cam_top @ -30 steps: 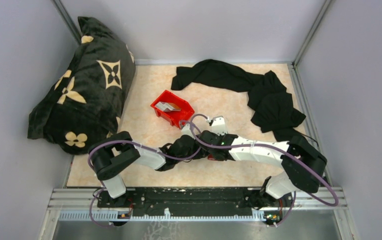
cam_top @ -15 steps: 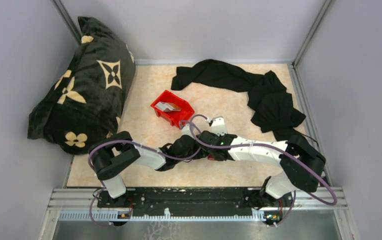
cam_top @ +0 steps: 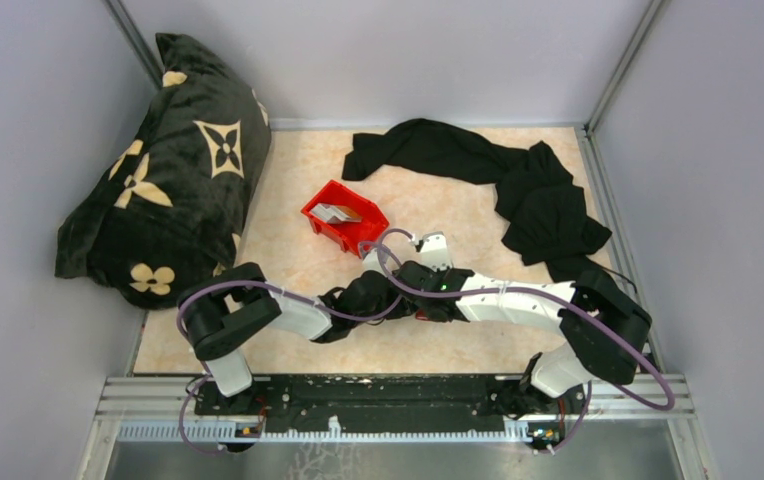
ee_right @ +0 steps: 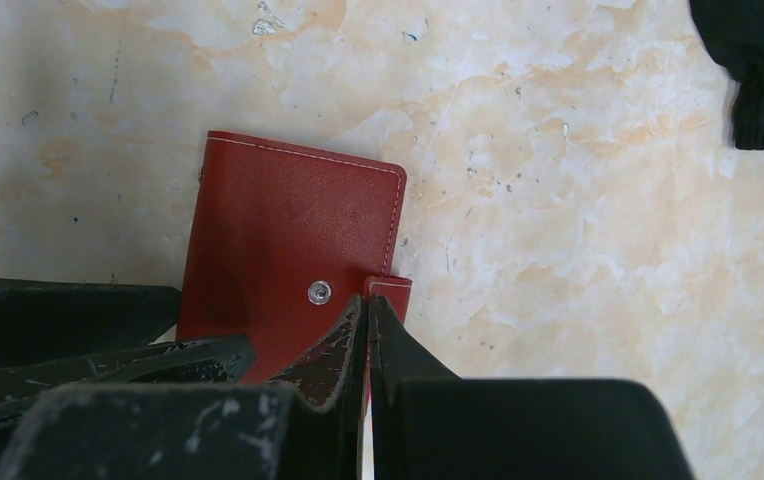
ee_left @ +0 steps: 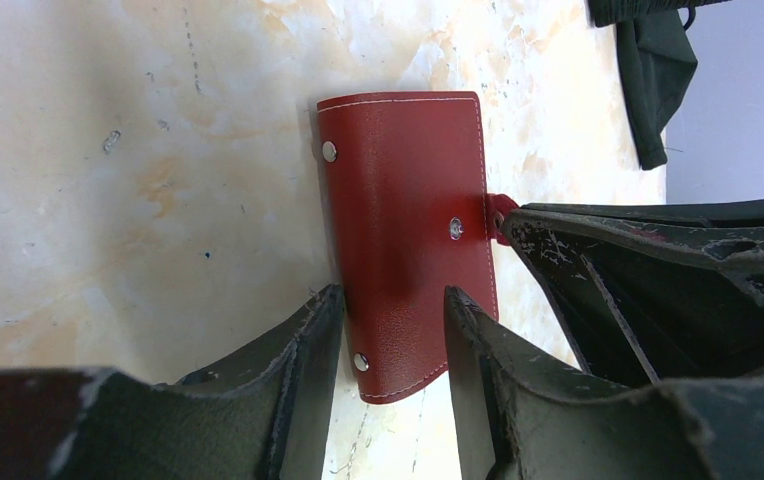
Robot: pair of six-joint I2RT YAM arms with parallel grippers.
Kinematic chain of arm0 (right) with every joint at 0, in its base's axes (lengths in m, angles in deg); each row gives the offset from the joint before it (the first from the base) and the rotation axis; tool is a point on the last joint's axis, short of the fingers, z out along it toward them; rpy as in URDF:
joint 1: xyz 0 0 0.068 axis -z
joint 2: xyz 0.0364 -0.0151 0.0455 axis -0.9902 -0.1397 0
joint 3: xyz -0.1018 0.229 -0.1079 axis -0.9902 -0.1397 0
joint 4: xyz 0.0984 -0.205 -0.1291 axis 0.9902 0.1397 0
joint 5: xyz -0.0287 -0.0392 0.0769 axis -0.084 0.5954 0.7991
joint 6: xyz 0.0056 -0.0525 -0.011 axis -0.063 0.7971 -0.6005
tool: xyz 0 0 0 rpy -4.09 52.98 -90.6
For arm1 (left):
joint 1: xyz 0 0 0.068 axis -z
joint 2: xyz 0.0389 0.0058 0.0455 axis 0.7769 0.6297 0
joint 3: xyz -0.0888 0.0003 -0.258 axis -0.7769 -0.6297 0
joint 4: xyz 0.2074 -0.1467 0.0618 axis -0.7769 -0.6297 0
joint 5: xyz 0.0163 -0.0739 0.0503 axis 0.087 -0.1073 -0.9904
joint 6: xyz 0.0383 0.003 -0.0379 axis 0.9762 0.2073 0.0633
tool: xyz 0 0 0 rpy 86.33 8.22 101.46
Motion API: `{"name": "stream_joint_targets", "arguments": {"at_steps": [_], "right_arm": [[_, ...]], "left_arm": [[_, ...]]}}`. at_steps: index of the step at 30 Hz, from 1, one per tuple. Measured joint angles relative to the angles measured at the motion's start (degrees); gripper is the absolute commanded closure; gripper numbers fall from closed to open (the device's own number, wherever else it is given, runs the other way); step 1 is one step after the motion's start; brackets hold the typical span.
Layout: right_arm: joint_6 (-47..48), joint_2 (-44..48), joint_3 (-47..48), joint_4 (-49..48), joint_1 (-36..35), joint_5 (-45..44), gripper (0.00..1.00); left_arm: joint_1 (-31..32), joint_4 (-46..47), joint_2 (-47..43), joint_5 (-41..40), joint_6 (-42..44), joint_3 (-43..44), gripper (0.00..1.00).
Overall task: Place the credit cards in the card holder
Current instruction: Close the card holder at the center of the board.
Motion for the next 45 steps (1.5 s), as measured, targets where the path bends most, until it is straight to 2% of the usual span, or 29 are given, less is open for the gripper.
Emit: {"name": "stream_joint_targets", "arguments": {"at_steps": [45], "right_arm": [[1.53, -1.88, 0.07, -3.85, 0.00, 1.75, 1.00]], "left_arm": [[0.13, 0.79, 1.77, 0.59, -0.39, 1.03, 0.50]]}}
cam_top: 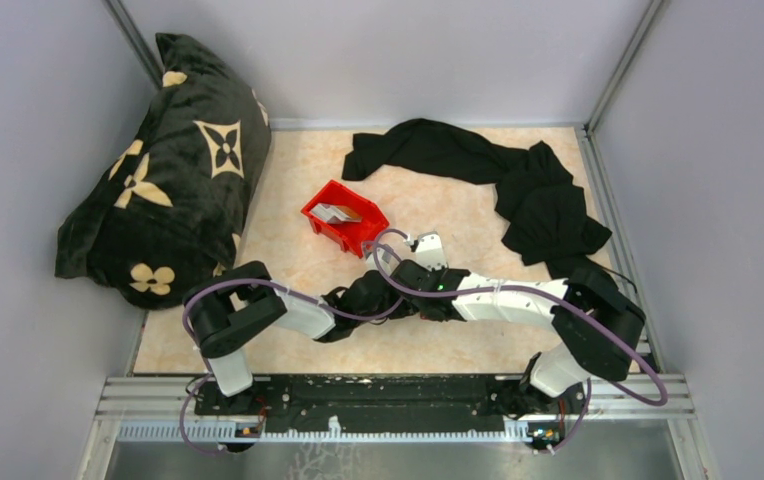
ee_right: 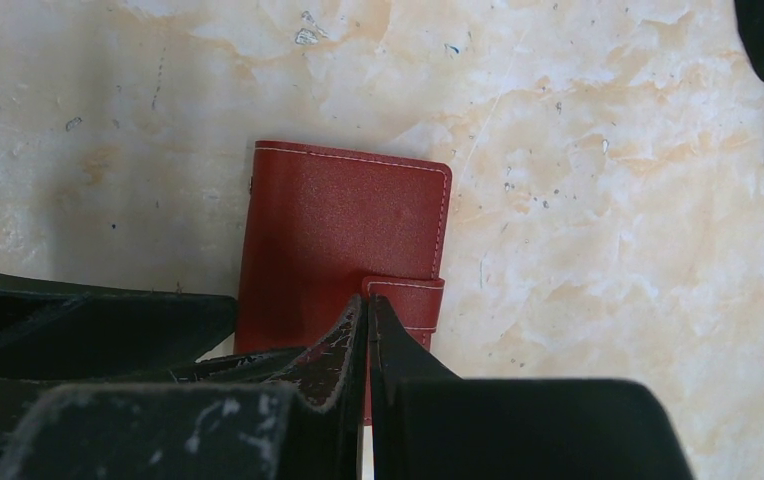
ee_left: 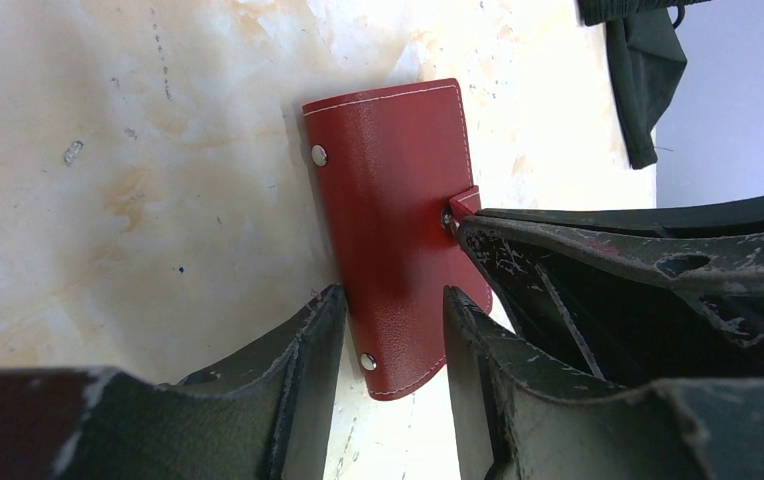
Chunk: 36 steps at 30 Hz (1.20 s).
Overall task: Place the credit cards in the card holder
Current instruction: Close the card holder at the center of the board.
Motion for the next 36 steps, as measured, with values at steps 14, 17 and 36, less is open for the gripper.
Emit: {"name": "stream_joint_targets", "arguments": {"at_steps": [14, 17, 36], "right_arm": [[0.00, 0.61, -0.02, 0.90, -0.02, -0.90, 1.00], [0.00, 0.61, -0.04, 0.87, -0.02, -0.90, 1.00], [-0.07, -0.02, -0.07, 0.09, -0.02, -0.44, 1.00]], "left_arm": [[0.00, 0.02, 0.20, 0.17, 0.00, 0.26, 0.50], [0.00, 0.00, 0.20, 0.20, 0.00, 0.26, 0.50], [-0.07, 0.22, 0.31, 0.37, -0.13, 0.20, 0.51]]}}
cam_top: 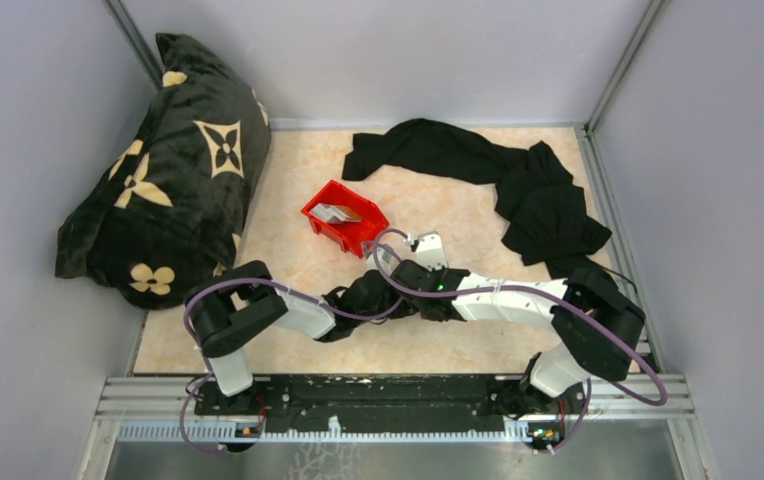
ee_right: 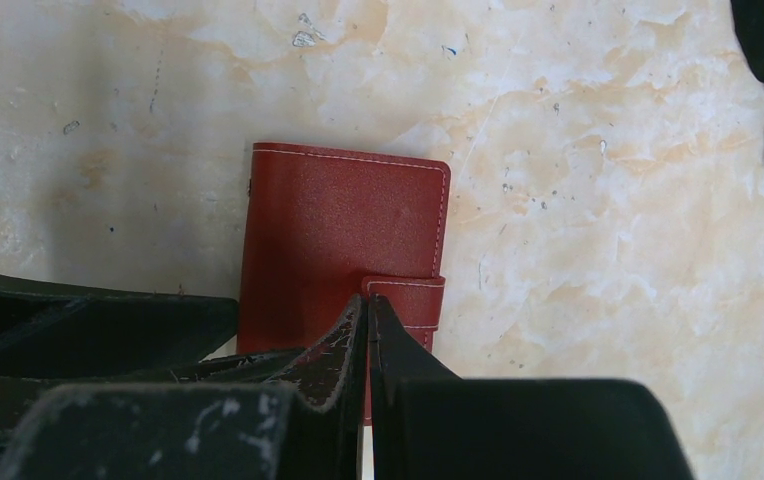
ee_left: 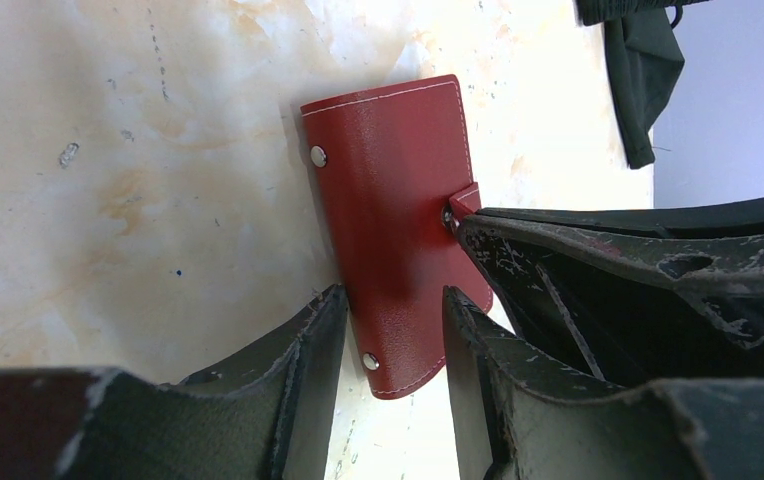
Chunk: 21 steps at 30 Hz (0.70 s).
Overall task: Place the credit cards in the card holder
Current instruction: Close the card holder at the center of the board.
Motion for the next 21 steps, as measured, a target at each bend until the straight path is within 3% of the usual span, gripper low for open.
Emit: {"name": "stream_joint_targets", "arguments": {"at_steps": [21], "right_arm": [[-1.03, -0.22, -0.87, -1.97, 0.39, 0.00, 1.00]], "left_arm": [[-0.07, 0.33, 0.11, 0.02, -0.33, -0.15, 0.51]]}}
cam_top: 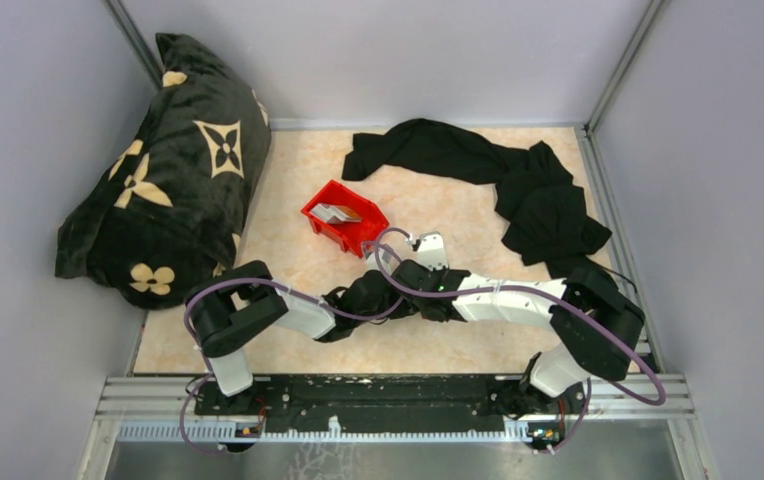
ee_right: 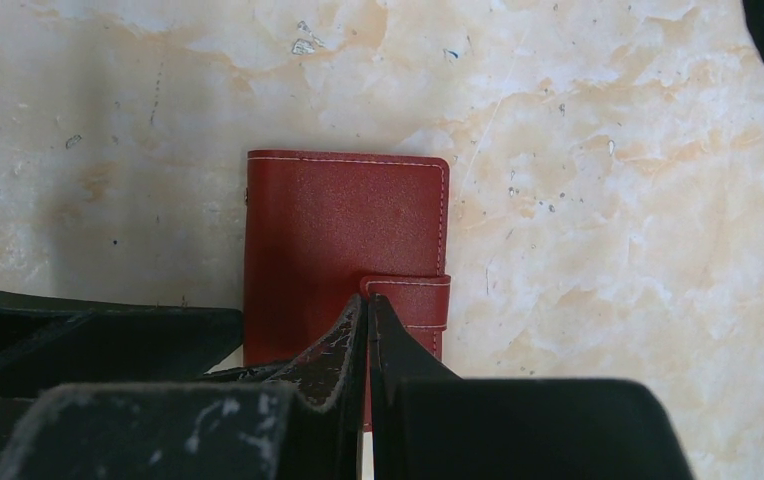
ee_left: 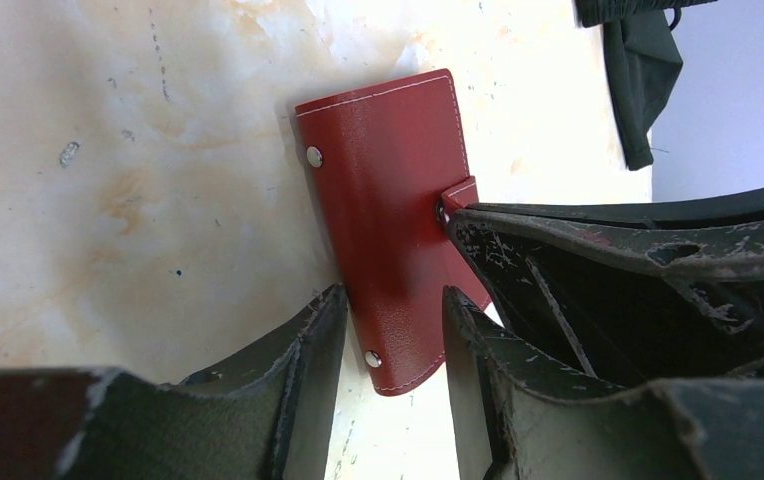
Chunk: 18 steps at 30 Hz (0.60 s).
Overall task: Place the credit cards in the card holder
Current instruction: Close the card holder at the center of the board.
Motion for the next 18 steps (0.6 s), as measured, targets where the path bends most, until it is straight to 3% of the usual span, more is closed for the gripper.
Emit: {"name": "stream_joint_targets", "arguments": {"at_steps": [18], "right_arm": [[0.09, 2.03, -0.35, 3.37, 0.07, -0.87, 1.00]], "left_arm": [[0.13, 0.04, 0.39, 0.13, 0.02, 0.50, 0.51]]}}
